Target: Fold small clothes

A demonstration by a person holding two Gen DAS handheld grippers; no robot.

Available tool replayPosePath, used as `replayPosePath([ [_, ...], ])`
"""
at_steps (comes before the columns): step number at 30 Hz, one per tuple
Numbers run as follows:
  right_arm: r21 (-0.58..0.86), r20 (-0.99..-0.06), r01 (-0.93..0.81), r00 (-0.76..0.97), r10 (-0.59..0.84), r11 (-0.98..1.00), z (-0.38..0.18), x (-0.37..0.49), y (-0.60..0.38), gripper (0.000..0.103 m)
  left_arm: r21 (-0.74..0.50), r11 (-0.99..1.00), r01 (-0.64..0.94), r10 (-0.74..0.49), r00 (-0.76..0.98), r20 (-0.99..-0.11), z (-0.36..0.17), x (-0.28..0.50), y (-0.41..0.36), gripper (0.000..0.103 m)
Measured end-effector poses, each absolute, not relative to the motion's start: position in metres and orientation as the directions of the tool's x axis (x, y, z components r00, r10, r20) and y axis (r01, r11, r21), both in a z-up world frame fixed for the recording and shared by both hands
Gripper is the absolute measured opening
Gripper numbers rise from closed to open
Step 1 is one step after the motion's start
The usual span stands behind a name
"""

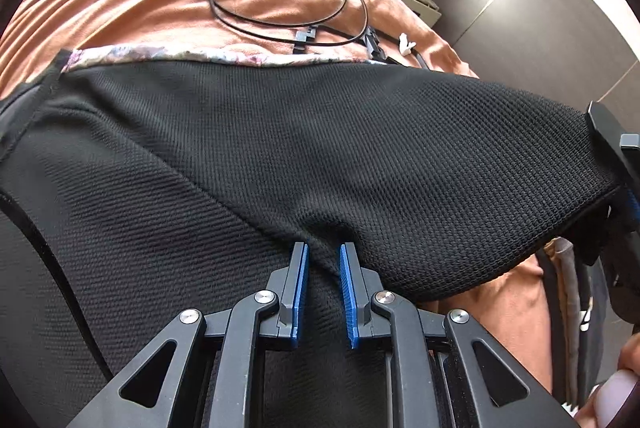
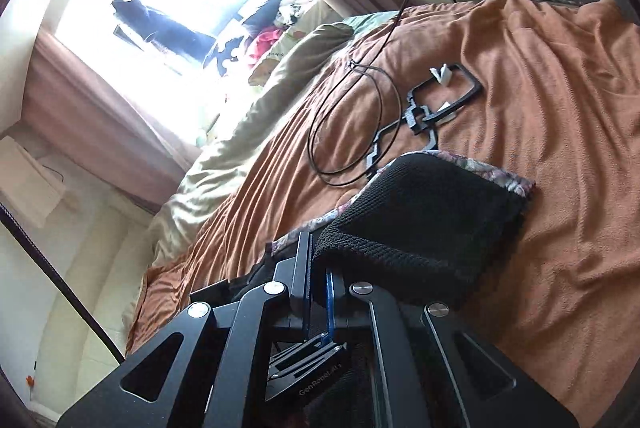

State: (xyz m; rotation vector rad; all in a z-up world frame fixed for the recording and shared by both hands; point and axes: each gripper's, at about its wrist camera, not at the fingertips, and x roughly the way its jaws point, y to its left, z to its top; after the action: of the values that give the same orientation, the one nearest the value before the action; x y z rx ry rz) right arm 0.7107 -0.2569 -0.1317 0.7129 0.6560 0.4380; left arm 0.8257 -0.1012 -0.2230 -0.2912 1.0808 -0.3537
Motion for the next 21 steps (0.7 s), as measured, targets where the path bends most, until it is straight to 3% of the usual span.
replayPosePath([
  [14, 0.663, -0.462, -0.244, 0.610, 0.644, 0.707, -0.144, 0.742, -0.198, 0.002, -0.303, 0.952, 0.046, -0.283, 0.510, -0.812, -0.168, 0.778, -0.008, 0.018],
  [21, 0.619, -0.562, -0.241, 0.529, 0.636, 0.747, -0.163, 0.754, -0.165, 0.003, -0.280, 0.960, -0.004, -0.236, 0.529, -0.815, -0.147, 0.755, 0.030, 0.018],
])
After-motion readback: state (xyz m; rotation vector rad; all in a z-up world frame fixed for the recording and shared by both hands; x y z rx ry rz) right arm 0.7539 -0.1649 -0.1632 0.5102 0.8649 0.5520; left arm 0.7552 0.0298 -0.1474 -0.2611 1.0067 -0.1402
